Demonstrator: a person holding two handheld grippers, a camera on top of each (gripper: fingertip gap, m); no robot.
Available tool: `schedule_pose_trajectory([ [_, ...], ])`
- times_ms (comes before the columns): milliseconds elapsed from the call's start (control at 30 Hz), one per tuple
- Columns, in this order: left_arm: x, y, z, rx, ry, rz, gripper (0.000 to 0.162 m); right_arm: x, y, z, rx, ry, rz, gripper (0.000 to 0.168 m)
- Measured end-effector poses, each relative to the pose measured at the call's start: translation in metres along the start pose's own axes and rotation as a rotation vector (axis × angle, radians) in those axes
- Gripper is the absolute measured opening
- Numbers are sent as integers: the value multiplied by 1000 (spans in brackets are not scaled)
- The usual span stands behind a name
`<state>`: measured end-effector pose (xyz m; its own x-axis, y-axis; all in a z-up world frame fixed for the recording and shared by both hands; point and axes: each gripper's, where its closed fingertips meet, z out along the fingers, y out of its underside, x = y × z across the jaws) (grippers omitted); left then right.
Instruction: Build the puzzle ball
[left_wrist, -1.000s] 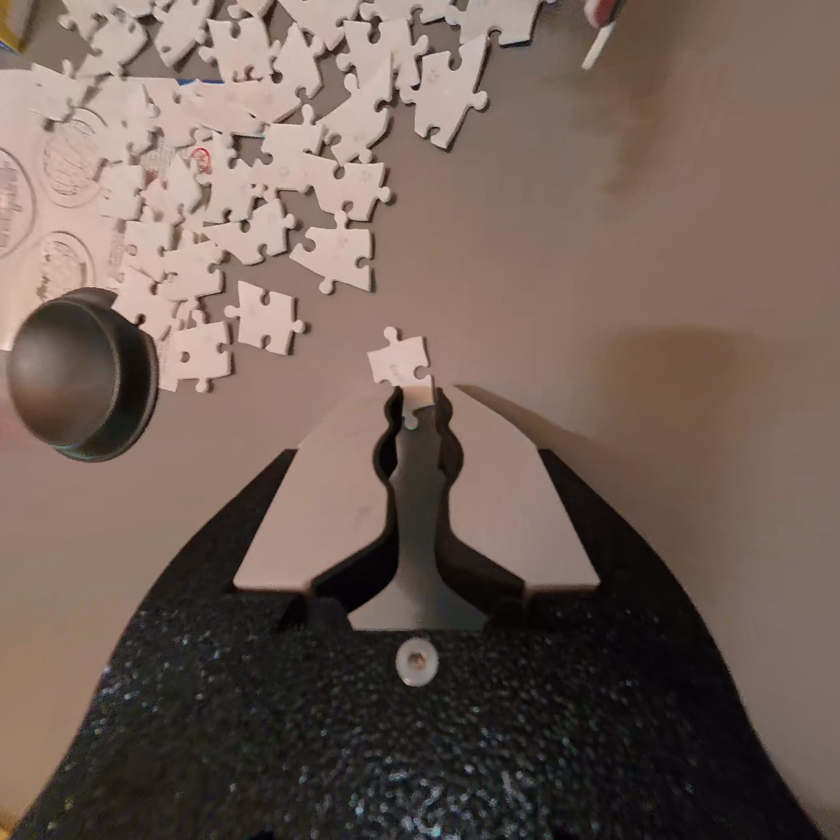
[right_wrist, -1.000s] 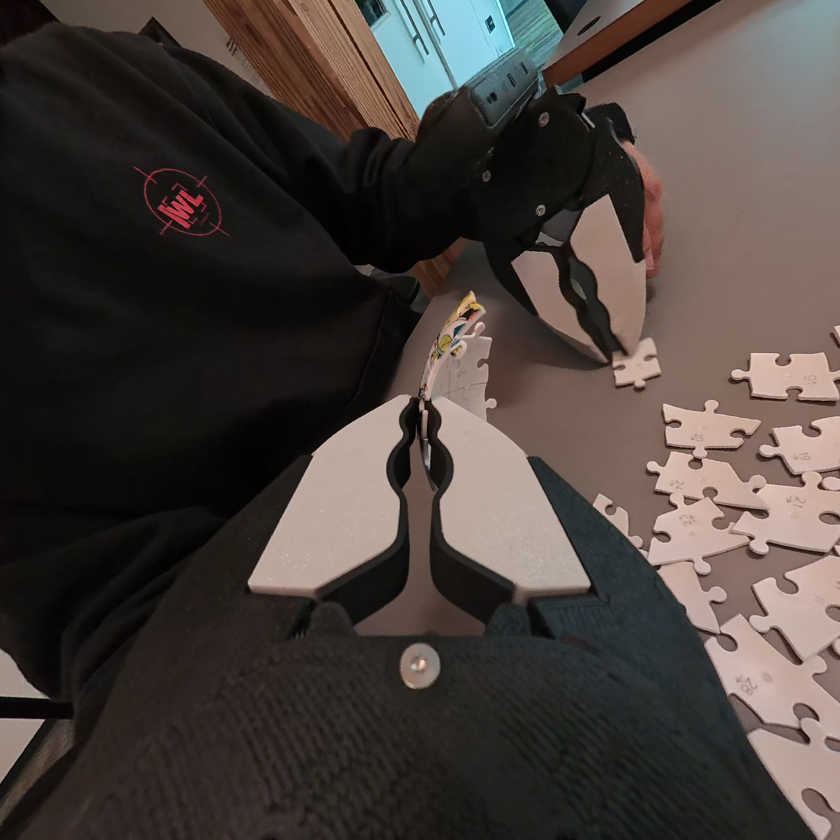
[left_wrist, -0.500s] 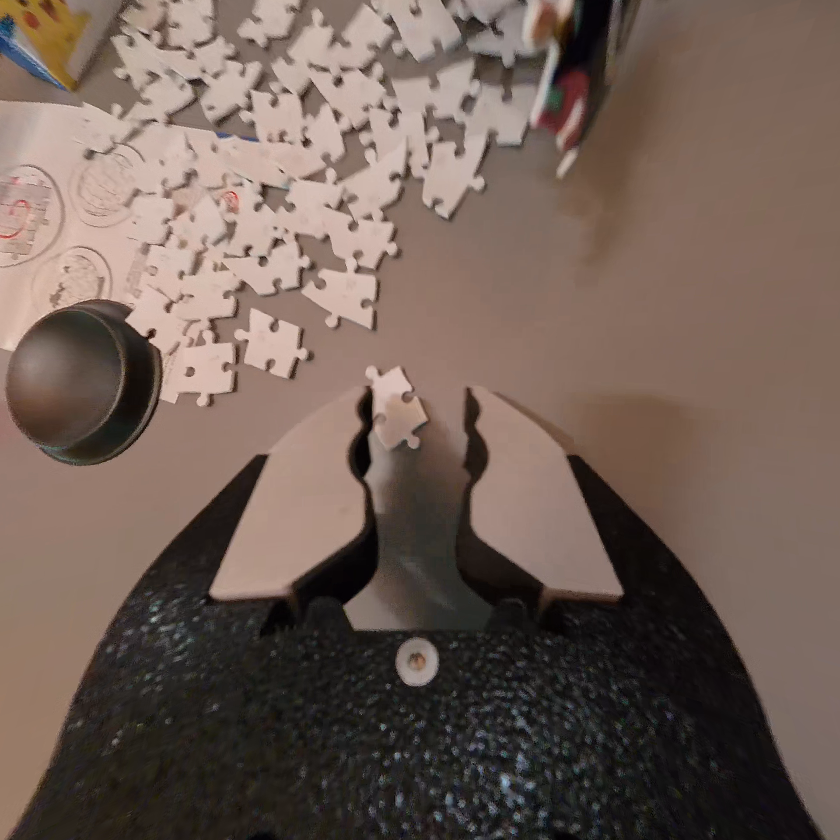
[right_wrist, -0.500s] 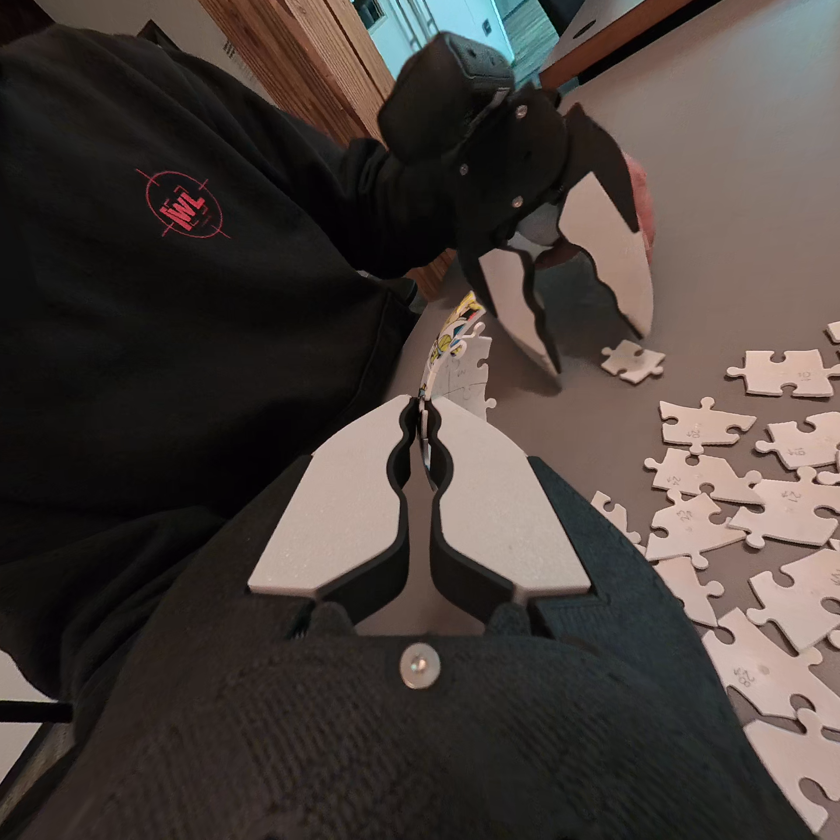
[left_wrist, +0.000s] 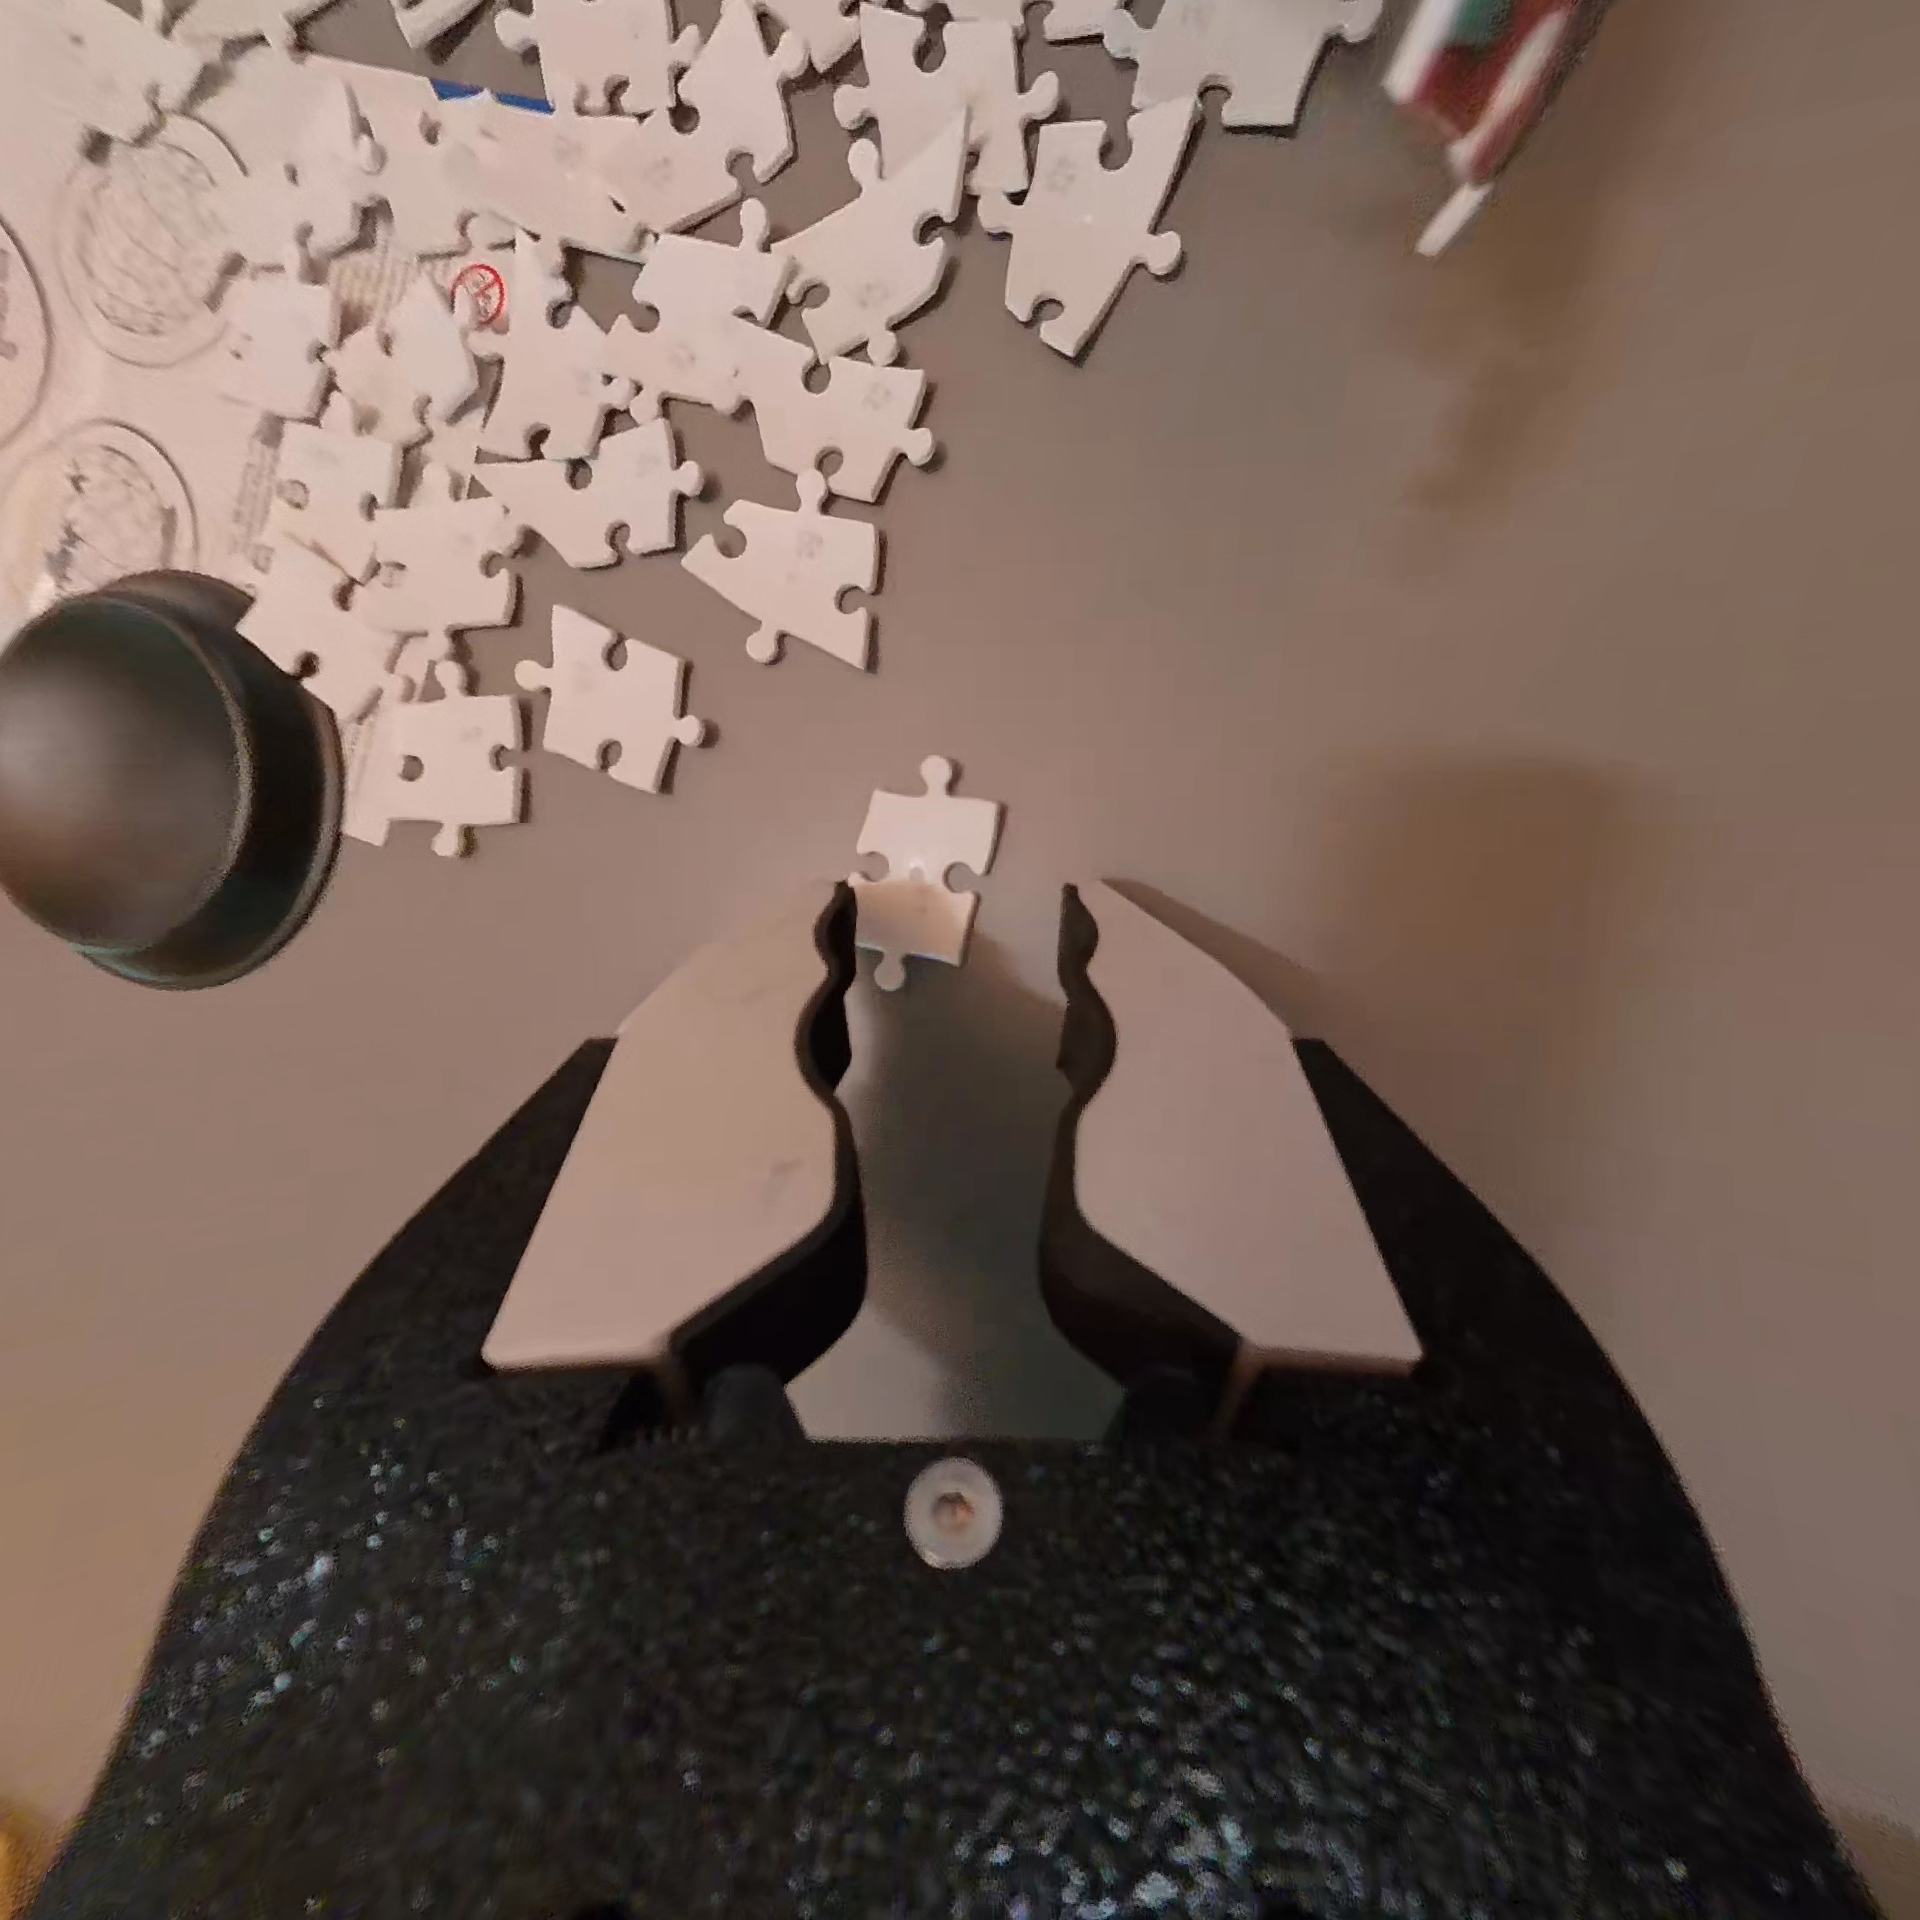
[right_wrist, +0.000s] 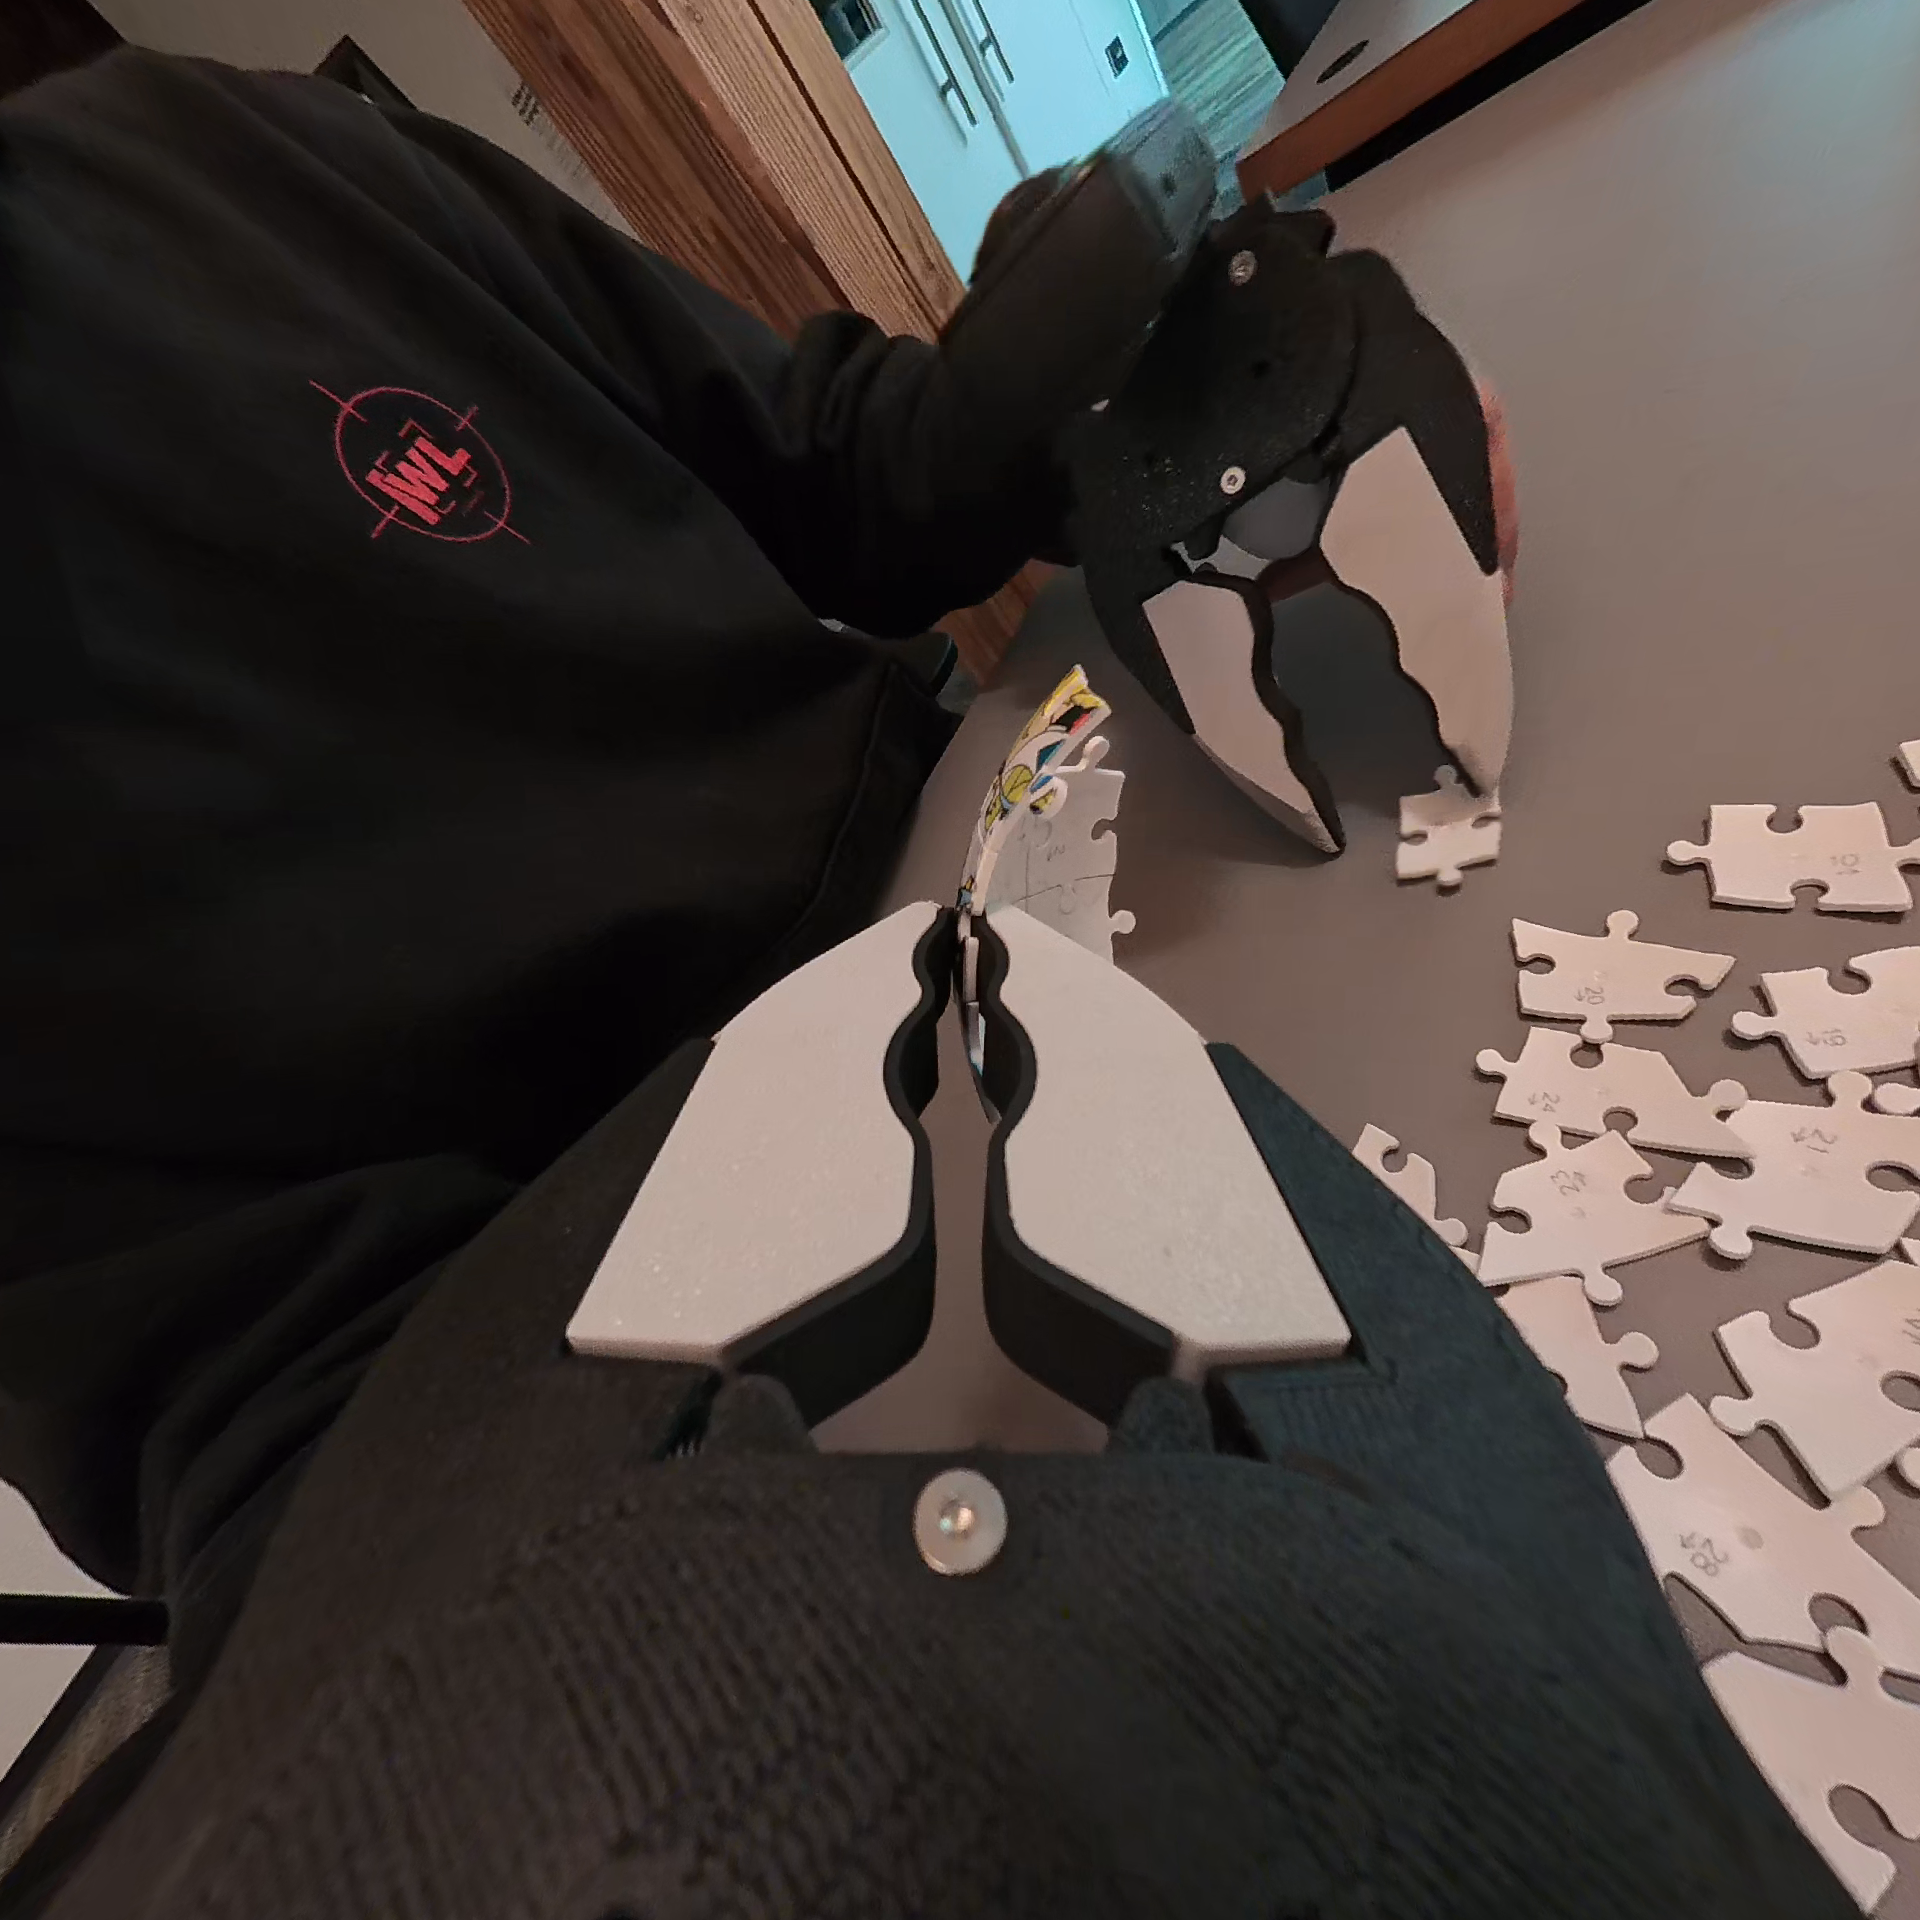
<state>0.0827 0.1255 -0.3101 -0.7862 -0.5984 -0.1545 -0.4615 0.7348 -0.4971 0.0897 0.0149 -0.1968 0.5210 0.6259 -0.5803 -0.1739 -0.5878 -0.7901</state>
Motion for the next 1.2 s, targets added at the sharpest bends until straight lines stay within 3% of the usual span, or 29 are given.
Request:
schedule_pose_trajectory([
  [133, 3, 1, 1, 26, 74, -99, 31, 1, 0, -1, 5, 1, 5, 3],
  [367, 3, 3, 0, 47, 77, -74, 29, 0, 0, -1, 5, 0, 2, 3],
  [533, -5, 4, 1, 39, 48, -68, 12, 0, 0, 0, 3, -5, 3, 3],
  [700, -4, 3, 2, 13, -38, 68, 0, 0, 0, 0, 5, -4, 1, 3],
  [1033, -1, 9, -4, 96, -32, 20, 0, -2, -1, -1, 10, -6, -6, 3],
  [1133, -2, 0, -18, 167, -62, 90, 23, -1, -1, -1, 11, -6, -3, 3],
  [1200, -3, -3, -25, 184, -75, 181, 30, -1, 0, -1, 10, -8, -3, 3],
])
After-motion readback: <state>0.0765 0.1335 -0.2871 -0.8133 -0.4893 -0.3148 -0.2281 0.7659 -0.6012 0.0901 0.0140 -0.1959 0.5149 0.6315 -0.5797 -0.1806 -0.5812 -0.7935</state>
